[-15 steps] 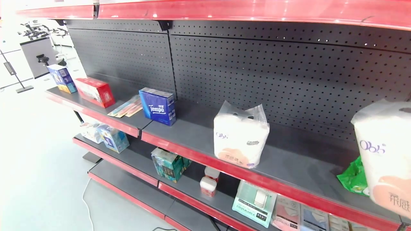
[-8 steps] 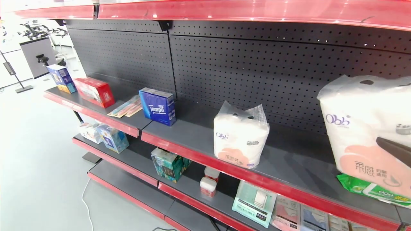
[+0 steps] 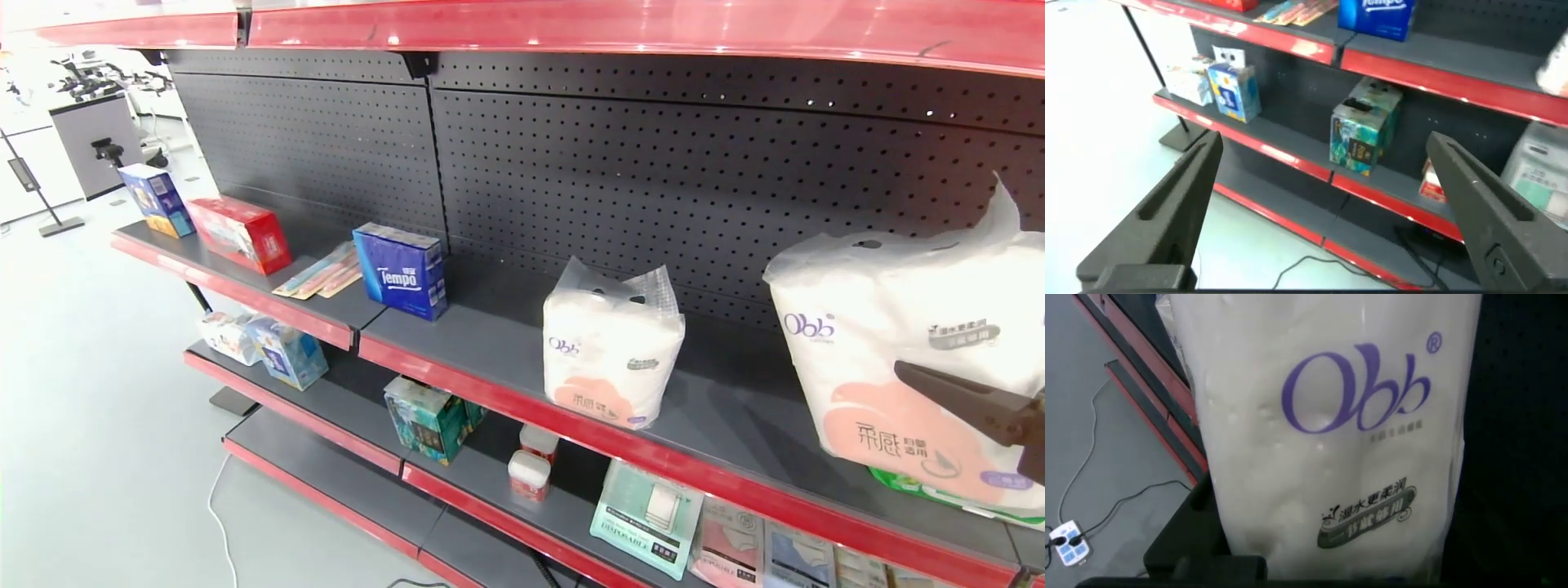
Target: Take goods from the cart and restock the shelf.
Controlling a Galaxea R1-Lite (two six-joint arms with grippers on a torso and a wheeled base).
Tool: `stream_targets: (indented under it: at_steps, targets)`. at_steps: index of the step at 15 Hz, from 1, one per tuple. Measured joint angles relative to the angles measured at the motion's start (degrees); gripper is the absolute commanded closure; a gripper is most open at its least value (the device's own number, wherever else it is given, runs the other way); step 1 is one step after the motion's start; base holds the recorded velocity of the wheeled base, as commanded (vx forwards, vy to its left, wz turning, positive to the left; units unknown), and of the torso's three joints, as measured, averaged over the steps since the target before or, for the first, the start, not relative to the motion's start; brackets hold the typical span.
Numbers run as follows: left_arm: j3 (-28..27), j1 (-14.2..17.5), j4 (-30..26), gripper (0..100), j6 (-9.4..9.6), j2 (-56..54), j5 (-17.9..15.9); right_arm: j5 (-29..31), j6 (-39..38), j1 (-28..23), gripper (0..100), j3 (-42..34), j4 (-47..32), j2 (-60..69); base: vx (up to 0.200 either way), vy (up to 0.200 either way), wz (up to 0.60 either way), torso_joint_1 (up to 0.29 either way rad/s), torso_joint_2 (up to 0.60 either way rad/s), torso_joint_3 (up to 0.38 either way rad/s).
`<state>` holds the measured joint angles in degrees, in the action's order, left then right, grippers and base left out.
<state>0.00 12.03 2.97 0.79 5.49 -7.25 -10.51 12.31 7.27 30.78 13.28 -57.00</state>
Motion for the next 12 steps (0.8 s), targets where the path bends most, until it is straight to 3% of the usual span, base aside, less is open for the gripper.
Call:
stream_targets:
  at_steps: [6, 9, 10, 12]
  targets:
    - [-0.05, 0.17, -0.11, 0, 1.08, -0.01, 0.33, -0.02, 0.22, -0.07, 100, -0.24, 2.27, -1.40, 0.000, 0.000, 0.00, 0.000, 0.00, 0.000]
    - [0.00, 2.38, -0.18, 0, 1.56, 1.62, 1.65, 0.02, 0.17, -0.10, 100, -0.33, 2.27, -1.40, 0.000, 0.000, 0.00, 0.000, 0.00, 0.000]
    - [0.00, 2.24, -0.20, 0, 1.50, 2.63, 0.06, 0.02, 0.16, -0.11, 100, -0.33, 2.29, -1.38, 0.000, 0.000, 0.00, 0.000, 0.00, 0.000]
    - [0.00, -1.90, -0.29, 0, 1.34, 3.68, -4.49, 0.04, 0.17, -0.16, 100, -0.41, 2.27, -1.32, 0.000, 0.000, 0.00, 0.000, 0.00, 0.000]
